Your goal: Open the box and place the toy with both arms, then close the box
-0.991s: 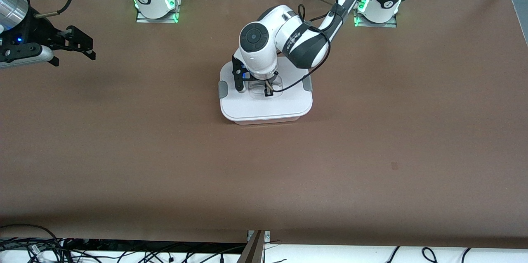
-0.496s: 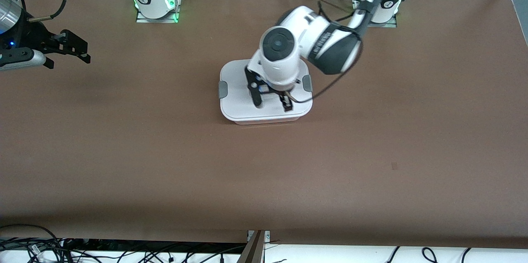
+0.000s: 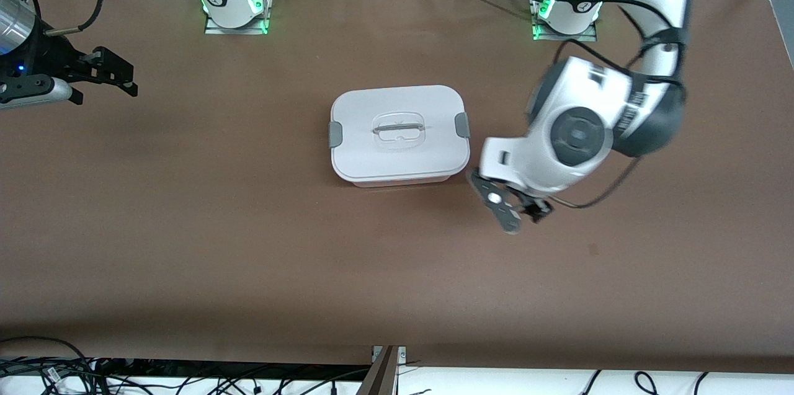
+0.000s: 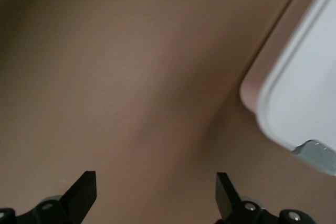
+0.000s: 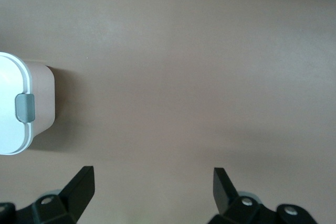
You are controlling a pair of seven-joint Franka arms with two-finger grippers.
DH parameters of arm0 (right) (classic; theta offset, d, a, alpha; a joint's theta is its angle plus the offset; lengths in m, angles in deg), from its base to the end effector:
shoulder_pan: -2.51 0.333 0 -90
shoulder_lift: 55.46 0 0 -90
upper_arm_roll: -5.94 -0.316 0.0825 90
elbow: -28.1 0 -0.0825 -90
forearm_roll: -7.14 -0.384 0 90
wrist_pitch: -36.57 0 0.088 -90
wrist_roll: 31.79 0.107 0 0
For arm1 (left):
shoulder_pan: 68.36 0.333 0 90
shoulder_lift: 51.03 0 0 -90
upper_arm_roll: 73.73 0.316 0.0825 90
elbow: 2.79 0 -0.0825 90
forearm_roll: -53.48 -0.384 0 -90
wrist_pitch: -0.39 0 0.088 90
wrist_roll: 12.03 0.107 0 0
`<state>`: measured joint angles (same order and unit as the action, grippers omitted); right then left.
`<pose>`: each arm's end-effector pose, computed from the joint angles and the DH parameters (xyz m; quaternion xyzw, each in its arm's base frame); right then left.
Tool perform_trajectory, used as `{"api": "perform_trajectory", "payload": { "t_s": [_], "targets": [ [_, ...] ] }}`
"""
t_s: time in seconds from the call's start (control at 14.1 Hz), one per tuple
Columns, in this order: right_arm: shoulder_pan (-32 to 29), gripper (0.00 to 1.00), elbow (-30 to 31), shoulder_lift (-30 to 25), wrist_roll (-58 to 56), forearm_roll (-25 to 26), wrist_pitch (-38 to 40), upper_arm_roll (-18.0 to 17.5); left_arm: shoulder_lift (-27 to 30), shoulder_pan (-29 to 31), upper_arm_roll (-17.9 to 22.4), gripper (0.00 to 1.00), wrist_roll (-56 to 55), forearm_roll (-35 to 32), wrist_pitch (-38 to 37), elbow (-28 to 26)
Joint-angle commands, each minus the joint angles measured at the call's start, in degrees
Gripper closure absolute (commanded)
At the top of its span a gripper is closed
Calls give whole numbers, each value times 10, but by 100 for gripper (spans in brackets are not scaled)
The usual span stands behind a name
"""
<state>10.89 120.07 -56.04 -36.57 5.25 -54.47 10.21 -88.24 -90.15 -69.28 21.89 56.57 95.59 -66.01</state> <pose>0.5509 0.0429 0.6155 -0.9969 -0.0771 0.0030 0.0169 0.6875 -0.2371 0.4327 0.8993 -0.4350 -0.0439 0.0093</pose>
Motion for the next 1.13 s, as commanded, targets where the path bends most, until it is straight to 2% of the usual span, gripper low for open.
{"api": "perform_trajectory", "payload": {
  "t_s": [0.0,0.35,0.5,0.71,0.92,1.06],
  "targets": [
    [-3,0,-15,5,6,6,11,-4,6,74,-6,0,-8,7,-13,12],
    [-2,0,-15,5,6,5,11,-4,74,176,0,0,-62,3,-5,-12],
    [-3,0,-15,5,6,5,11,-4,141,196,1,0,-131,1,-9,-76],
    [-2,0,-15,6,5,6,9,-4,230,206,-1,0,-249,-4,-71,-146],
    [-1,0,-15,5,6,5,9,-4,294,209,-4,0,-280,-5,-88,-208],
    [-1,0,-15,5,6,5,10,-5,313,206,-4,0,-286,-5,-88,-239]
  ]
}}
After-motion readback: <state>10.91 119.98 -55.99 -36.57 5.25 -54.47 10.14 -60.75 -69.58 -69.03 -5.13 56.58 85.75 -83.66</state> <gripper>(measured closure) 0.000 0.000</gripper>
